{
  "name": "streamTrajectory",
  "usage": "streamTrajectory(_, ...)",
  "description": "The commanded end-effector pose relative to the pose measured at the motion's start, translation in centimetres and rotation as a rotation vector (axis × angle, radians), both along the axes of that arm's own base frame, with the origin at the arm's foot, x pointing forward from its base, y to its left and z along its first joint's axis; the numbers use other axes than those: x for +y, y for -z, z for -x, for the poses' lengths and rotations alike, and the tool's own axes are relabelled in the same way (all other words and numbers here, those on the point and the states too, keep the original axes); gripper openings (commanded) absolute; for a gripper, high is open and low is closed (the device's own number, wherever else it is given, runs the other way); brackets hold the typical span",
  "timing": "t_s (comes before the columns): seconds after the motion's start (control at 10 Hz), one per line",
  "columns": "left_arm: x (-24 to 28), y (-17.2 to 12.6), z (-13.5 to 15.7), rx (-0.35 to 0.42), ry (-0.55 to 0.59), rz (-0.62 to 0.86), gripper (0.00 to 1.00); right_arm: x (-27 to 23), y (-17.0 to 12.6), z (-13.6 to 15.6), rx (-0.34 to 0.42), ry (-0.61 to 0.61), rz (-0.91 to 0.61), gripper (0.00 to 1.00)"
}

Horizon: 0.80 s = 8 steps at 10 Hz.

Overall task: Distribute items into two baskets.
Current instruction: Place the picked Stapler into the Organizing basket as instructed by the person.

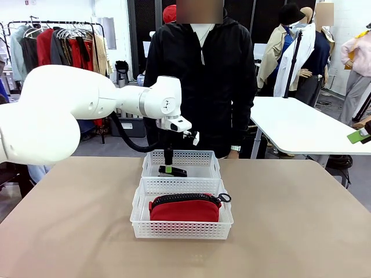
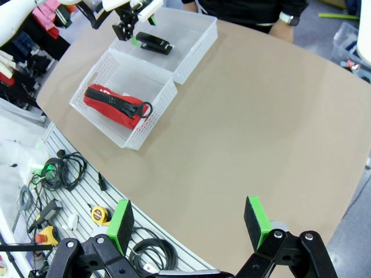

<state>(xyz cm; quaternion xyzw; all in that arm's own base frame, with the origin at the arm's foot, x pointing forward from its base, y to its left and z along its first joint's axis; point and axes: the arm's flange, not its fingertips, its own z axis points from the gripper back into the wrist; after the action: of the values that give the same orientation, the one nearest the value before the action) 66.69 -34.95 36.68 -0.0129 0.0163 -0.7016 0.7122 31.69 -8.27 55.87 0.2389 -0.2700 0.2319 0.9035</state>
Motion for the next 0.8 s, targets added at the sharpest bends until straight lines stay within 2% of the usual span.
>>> streamTrajectory(0.0, 0.4, -1.2, 0.9, 0.015, -0.012, -0.006, 1.0, 0.1, -0.3, 0.0, -0.002, -0.002, 0.001, 1.0)
streamTrajectory(0.3, 0.5, -2.1, 1.6, 0.049, -0.01, 0.014, 1.0, 0.1, -0.3, 0.0, -0.002, -0.002, 0.001, 1.0)
streamTrajectory(0.4, 0.2, -1.6, 0.5, 0.009, -0.003, -0.003, 1.0, 0.1, -0.3, 0.0, -0.002, -0.002, 0.001, 1.0)
streamTrajectory(0.7, 0.2, -1.6, 0.5, 0.009, -0.003, -0.003, 1.0, 0.1, -0.3, 0.0, -0.002, -0.002, 0.001, 1.0)
